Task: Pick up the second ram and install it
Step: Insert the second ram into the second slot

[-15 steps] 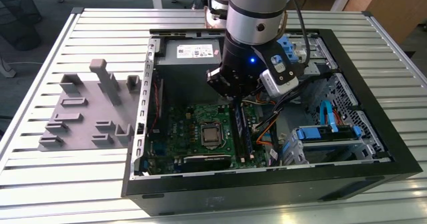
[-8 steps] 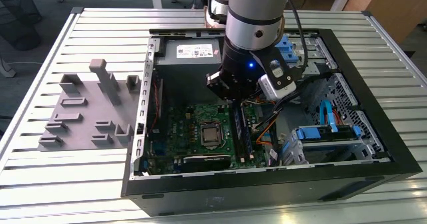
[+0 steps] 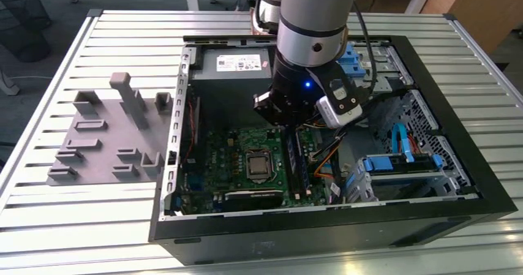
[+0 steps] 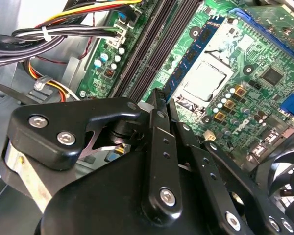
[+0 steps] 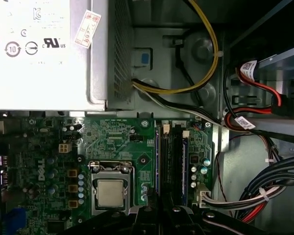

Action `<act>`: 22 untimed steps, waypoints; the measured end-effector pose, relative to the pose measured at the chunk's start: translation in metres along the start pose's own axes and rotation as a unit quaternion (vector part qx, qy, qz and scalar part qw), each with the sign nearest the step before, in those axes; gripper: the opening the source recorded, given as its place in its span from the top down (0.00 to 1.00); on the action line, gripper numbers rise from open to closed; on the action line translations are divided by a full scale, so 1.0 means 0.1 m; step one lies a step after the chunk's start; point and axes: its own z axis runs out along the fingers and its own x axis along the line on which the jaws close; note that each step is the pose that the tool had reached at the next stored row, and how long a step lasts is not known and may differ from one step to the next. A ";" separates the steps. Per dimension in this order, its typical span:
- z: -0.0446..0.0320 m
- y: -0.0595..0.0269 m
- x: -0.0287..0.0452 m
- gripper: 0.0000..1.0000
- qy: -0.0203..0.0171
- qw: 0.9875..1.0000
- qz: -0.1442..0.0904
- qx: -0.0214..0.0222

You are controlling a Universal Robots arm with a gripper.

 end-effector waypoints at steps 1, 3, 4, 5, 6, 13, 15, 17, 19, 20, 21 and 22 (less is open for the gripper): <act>0.010 -0.001 -0.001 0.86 0.000 1.000 0.000 0.000; 0.035 -0.001 -0.005 0.86 0.000 1.000 0.000 0.000; 0.050 0.000 -0.005 0.86 0.000 1.000 0.000 0.000; 0.069 0.001 -0.006 0.86 0.000 1.000 0.000 0.000; 0.087 0.001 -0.007 0.86 0.000 1.000 0.000 0.000; 0.194 0.005 -0.037 0.86 0.000 1.000 0.000 0.000; 0.195 0.005 -0.037 0.86 0.000 1.000 0.000 0.000; 0.195 0.005 -0.037 0.86 0.000 1.000 0.000 0.000; 0.197 0.003 -0.039 0.86 0.000 1.000 0.000 0.000; 0.199 -0.006 -0.049 0.86 0.000 1.000 0.000 0.000; 0.202 -0.018 -0.060 0.86 0.000 1.000 0.000 0.000; 0.208 -0.027 -0.069 0.86 0.000 1.000 0.000 0.000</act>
